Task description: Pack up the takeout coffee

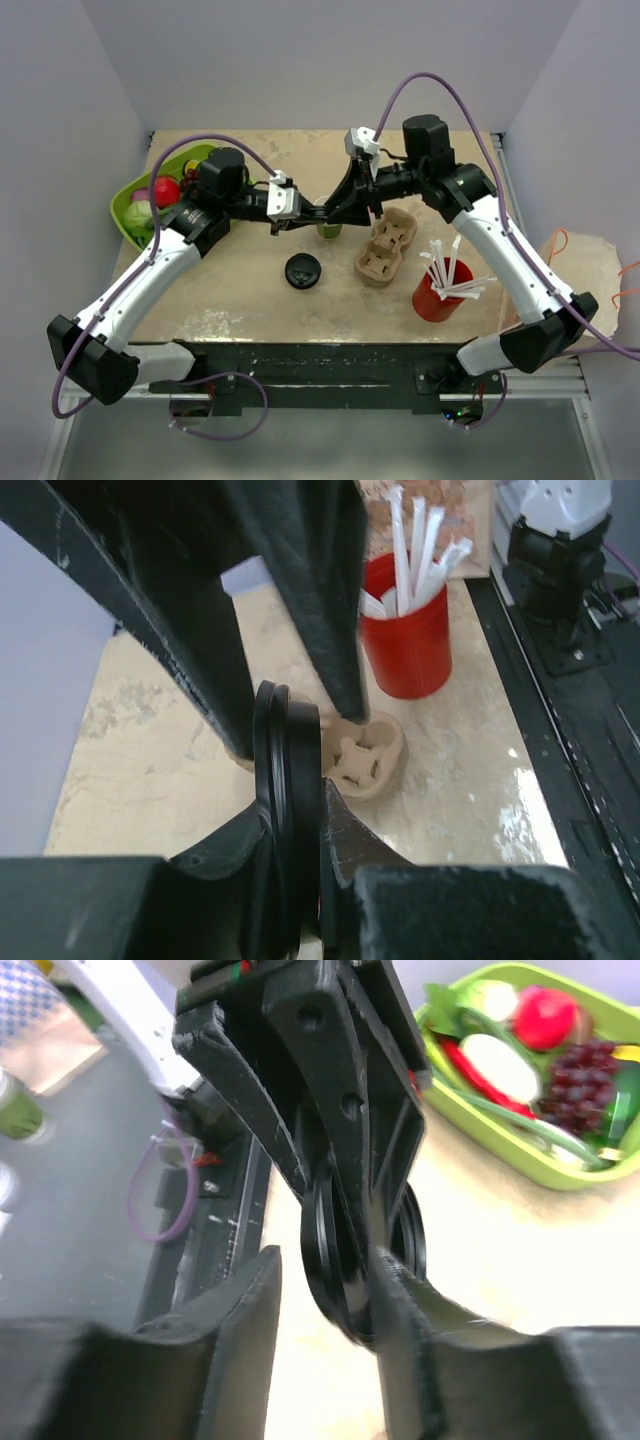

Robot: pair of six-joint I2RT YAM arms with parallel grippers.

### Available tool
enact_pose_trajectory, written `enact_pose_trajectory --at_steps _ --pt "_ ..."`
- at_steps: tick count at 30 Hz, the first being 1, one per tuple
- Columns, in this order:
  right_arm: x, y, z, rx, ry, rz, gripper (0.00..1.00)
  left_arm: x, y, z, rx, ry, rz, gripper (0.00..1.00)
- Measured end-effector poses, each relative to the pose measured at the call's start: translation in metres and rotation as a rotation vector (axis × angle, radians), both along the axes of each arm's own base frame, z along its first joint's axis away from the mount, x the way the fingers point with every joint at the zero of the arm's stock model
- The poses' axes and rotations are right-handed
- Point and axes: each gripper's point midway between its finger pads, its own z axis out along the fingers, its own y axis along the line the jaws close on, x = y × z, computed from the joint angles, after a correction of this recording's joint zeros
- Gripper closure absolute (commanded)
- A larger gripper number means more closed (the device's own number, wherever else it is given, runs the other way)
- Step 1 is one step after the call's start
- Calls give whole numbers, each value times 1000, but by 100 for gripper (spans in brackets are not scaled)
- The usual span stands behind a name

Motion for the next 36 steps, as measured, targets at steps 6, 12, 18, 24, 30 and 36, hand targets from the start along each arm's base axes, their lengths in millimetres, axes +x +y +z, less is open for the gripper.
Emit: enact_pose_trajectory --at_steps 6,12,18,24,30,36 --pt "5 -14 4 17 -174 -118 24 14 -5 1 -92 126 117 97" --pt "6 -35 37 112 -250 -332 20 36 -7 24 -252 423 319 100" --pt "17 -33 51 230 -73 -459 20 29 -12 26 -378 740 337 100" --pt "34 -32 31 241 113 -523 24 20 -14 28 -424 957 331 100" --pt "43 -32 11 275 312 -505 30 4 -6 41 -464 1019 319 100" --pt "32 -23 8 303 420 -413 35 3 -2 46 -491 1038 324 100"
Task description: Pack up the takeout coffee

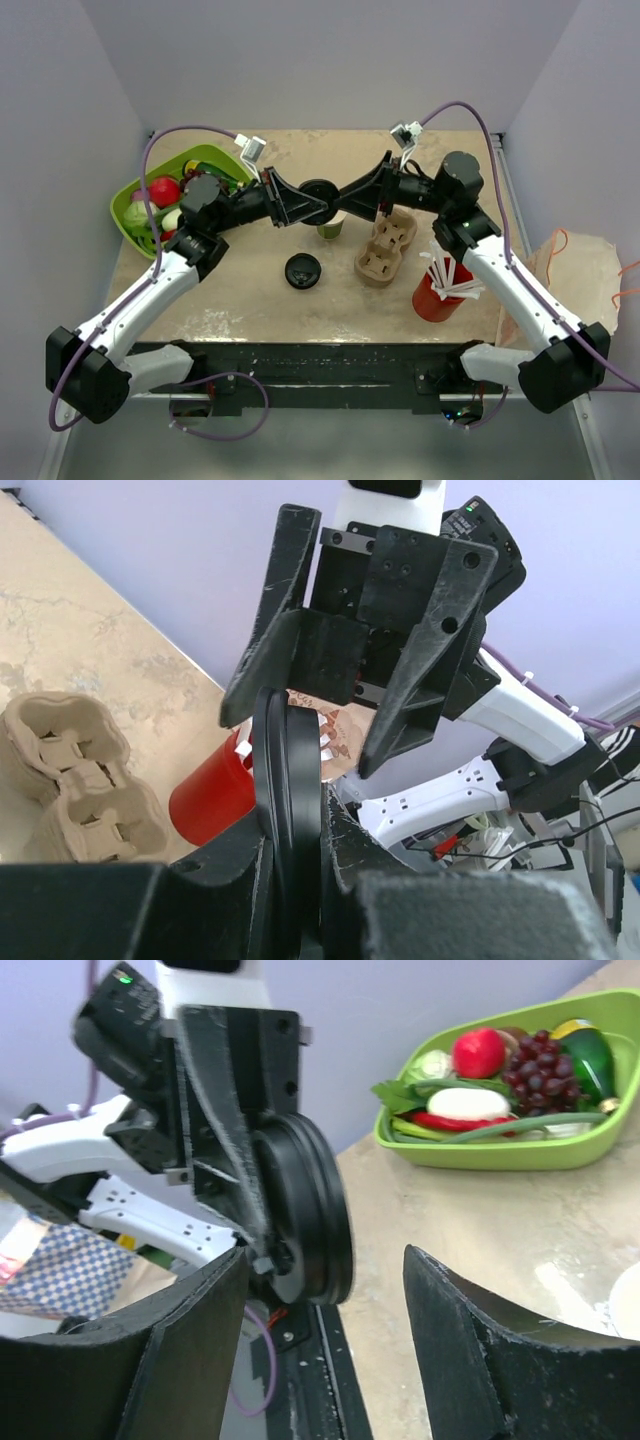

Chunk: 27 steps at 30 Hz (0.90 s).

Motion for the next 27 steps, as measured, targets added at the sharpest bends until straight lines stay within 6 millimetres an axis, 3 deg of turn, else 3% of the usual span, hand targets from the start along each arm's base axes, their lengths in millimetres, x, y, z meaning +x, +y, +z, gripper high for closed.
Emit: enact_pose_trajectory --at_steps 3,8,13,23,26,27 --pt "-4 2 6 35 14 28 42 0 1 -4 -13 15 -6 100" --pt "-5 6 8 64 38 63 43 0 0 -4 -30 26 -25 100" --pt "-2 9 3 67 66 79 61 -5 -1 0 -47 13 -47 100" --pt "-9 12 8 111 54 142 71 -4 0 -1 -38 9 -48 99" --pt "-7 13 6 118 67 153 79 -3 -1 -3 -32 14 -47 96" --pt "-6 13 5 119 69 154 86 -2 0 -4 -30 15 -44 95"
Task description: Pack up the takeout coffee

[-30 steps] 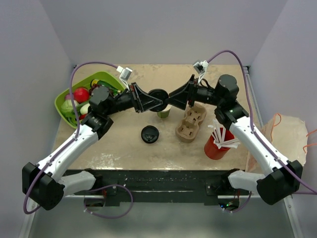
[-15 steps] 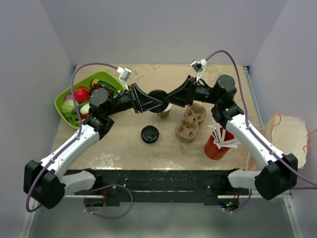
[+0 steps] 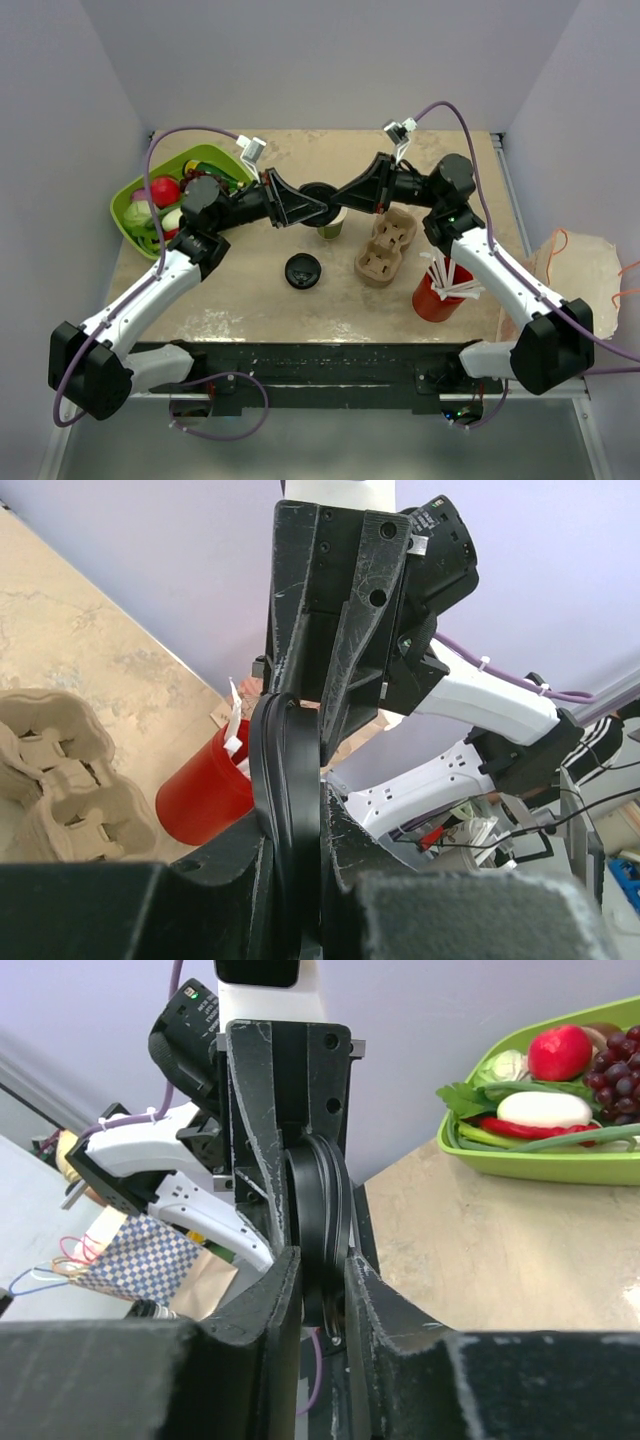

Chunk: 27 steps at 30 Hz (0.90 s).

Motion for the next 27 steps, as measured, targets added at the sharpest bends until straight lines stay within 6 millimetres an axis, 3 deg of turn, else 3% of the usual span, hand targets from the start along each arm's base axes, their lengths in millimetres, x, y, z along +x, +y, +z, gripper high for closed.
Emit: enact_pose_trajectory --at_steps 1,3,4,5,8,13,16,22,27 --pt "0 0 0 1 2 2 91 0 0 0 1 0 0 92" --pt "-1 0 0 3 -2 7 100 2 0 -1 3 -1 3 64" --pt "-2 0 1 4 -3 12 100 2 0 -2 5 -4 4 54" --pt "-3 -1 2 6 -5 16 100 3 0 -3 9 -10 6 34" --pt "-4 0 2 8 0 21 100 8 -1 -7 33 -9 18 1" --pt "-3 1 0 2 14 18 100 31 5 -18 112 4 144 0" --pt "10 -1 -9 -18 41 -26 100 42 16 -25 164 9 238 0" --pt "52 -11 -51 -109 149 -148 99 63 54 -44 284 52 488 0" --pt "89 -14 -100 -185 267 -208 99 86 85 -70 388 155 675 0"
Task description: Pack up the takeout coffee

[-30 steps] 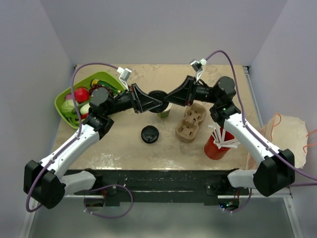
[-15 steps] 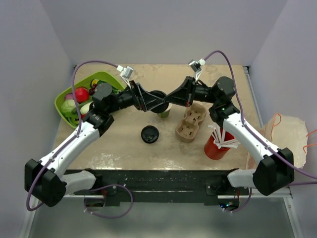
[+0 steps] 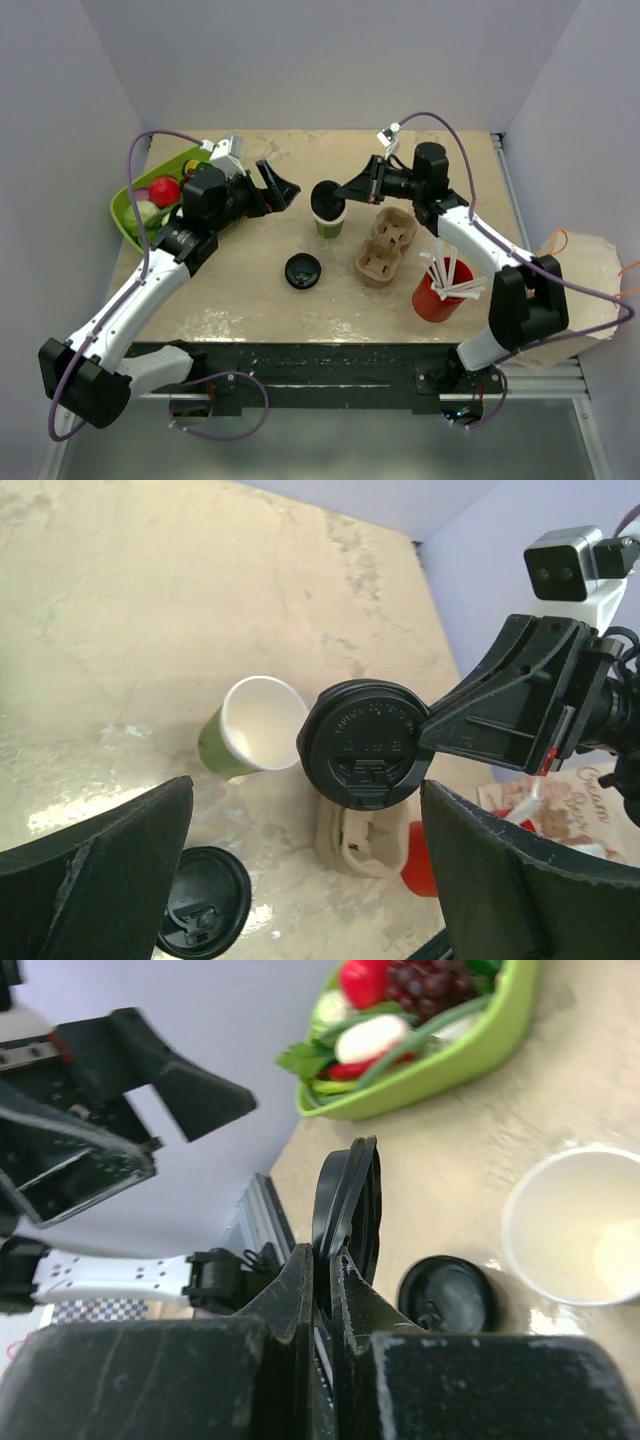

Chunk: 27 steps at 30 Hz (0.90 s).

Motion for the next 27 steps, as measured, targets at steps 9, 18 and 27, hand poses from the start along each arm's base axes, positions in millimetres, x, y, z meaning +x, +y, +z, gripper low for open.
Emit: enact_pose_trajectory --at_steps 9,18,27 --pt "51 4 -71 -94 147 -40 99 37 -19 -83 68 223 -57 0" --pt "64 0 -100 -126 212 -51 96 50 -40 -124 99 321 -161 0" --pt "72 -14 -102 -132 216 -81 87 69 -55 -137 92 346 -195 0"
